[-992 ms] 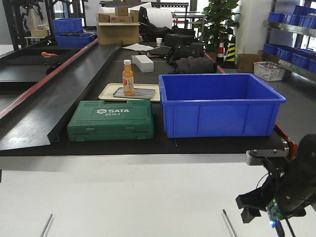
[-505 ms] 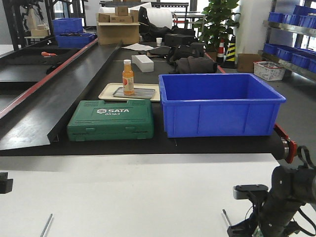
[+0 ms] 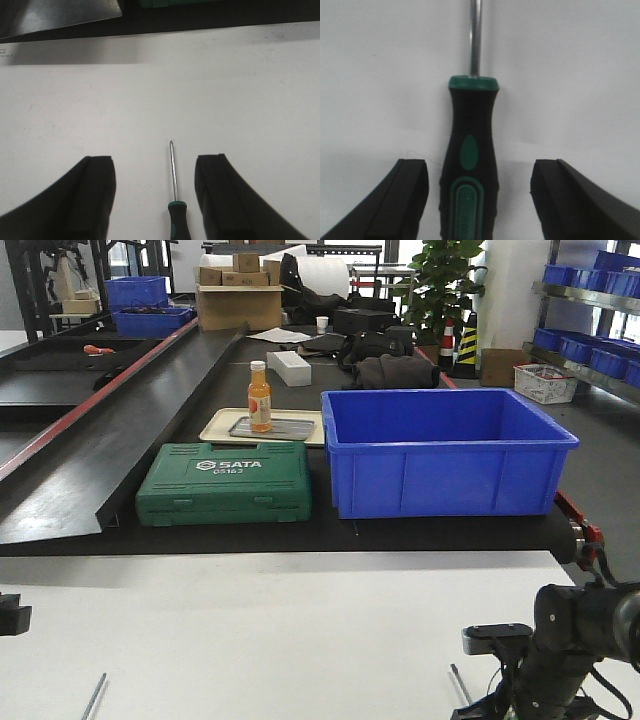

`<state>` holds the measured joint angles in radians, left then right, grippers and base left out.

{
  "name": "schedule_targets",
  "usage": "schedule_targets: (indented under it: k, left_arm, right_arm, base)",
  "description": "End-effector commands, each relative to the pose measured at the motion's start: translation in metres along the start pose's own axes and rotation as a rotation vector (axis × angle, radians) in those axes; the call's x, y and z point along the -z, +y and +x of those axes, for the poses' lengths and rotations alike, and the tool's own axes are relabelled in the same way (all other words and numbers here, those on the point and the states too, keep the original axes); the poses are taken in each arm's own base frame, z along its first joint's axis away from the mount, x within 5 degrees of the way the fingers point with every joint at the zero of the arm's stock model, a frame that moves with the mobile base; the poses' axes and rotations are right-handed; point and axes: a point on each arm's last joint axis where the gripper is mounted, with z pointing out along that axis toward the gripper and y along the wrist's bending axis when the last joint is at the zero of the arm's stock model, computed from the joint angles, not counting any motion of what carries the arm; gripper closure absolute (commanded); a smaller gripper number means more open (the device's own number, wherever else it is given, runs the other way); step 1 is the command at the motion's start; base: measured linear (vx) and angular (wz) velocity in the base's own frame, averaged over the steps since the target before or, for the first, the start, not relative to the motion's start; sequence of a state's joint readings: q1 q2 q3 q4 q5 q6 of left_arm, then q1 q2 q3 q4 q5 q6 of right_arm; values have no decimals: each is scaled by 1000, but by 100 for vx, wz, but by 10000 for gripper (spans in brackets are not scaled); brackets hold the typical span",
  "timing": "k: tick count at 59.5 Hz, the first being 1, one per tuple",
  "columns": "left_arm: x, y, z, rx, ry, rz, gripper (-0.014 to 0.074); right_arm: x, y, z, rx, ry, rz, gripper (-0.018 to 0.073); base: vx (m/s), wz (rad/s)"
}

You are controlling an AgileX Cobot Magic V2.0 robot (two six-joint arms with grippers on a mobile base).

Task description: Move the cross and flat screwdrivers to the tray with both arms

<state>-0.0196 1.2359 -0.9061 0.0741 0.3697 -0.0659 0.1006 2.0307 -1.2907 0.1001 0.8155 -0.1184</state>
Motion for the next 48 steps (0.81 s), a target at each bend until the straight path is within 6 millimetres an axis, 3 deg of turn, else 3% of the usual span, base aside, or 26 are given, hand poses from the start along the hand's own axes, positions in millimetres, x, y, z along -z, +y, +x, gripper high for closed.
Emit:
schedule_targets:
  k: [1, 20, 35, 40, 48]
  left_arm:
    - [11, 0, -17, 13, -119, 6, 108]
    - [11, 0, -16, 13, -108, 6, 108]
    - [11, 0, -16, 13, -98, 5, 108]
    - [11, 0, -15, 13, -92, 4, 108]
    - [11, 0, -14, 13, -82, 4, 108]
  right_arm:
    - [25, 8, -8, 20, -83, 45, 57]
    - [22, 7, -8, -8, -73, 43, 57]
    - [-9, 6, -3, -28, 39, 30, 82]
    - [-15, 7, -3, -34, 55, 23, 132]
    - [-16, 7, -3, -41, 54, 18, 329]
  base:
    - [0, 0]
    - [0, 0]
    - [0, 0]
    - [0, 0]
    - [0, 0]
